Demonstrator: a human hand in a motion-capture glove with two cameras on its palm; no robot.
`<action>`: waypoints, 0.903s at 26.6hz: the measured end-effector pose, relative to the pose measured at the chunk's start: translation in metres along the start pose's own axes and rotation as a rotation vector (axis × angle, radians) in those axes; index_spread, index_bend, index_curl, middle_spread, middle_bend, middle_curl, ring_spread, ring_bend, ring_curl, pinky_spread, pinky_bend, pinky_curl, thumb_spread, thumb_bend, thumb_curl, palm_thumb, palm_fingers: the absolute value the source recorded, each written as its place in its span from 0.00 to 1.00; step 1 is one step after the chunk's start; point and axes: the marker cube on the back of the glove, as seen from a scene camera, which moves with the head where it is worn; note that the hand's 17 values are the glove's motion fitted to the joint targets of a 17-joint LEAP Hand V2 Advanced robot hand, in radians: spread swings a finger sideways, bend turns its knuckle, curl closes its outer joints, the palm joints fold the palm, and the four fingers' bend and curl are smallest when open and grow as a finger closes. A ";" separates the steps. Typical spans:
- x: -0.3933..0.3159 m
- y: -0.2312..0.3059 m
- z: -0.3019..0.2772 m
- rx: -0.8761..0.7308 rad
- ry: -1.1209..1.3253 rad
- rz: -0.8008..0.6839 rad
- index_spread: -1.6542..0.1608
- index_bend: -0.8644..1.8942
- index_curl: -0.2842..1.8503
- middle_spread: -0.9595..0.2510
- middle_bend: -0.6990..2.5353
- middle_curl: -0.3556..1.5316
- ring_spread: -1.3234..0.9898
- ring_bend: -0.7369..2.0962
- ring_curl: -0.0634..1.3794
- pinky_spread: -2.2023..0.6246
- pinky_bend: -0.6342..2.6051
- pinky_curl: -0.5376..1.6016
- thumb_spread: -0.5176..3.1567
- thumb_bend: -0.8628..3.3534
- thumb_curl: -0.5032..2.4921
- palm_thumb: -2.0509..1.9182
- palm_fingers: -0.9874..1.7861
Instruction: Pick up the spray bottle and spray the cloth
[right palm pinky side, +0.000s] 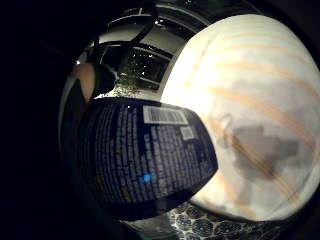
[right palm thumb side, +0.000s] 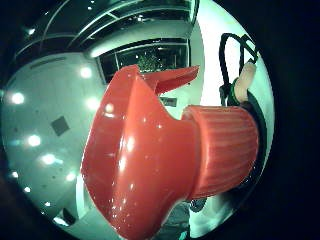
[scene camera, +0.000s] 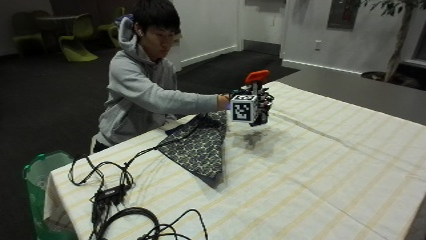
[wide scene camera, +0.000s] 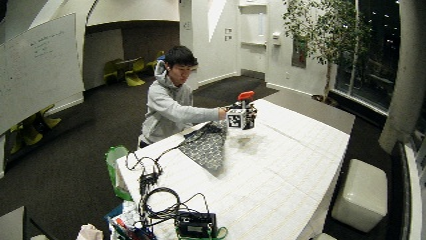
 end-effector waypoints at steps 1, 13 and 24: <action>0.005 -0.001 0.003 -0.013 0.007 0.011 0.81 0.46 0.40 0.71 0.38 0.44 0.49 0.37 0.31 0.78 0.24 0.38 0.19 0.20 0.42 0.79 0.74; 0.033 0.016 -0.008 -0.220 0.193 0.052 0.73 0.33 0.36 0.67 0.29 0.40 0.52 0.33 0.32 0.81 0.30 0.42 0.27 0.19 0.40 0.76 0.45; 0.017 0.059 -0.045 -0.205 0.248 0.015 0.68 0.34 0.26 0.69 0.27 0.36 0.54 0.34 0.28 0.84 0.36 0.42 0.33 0.19 0.36 0.73 0.35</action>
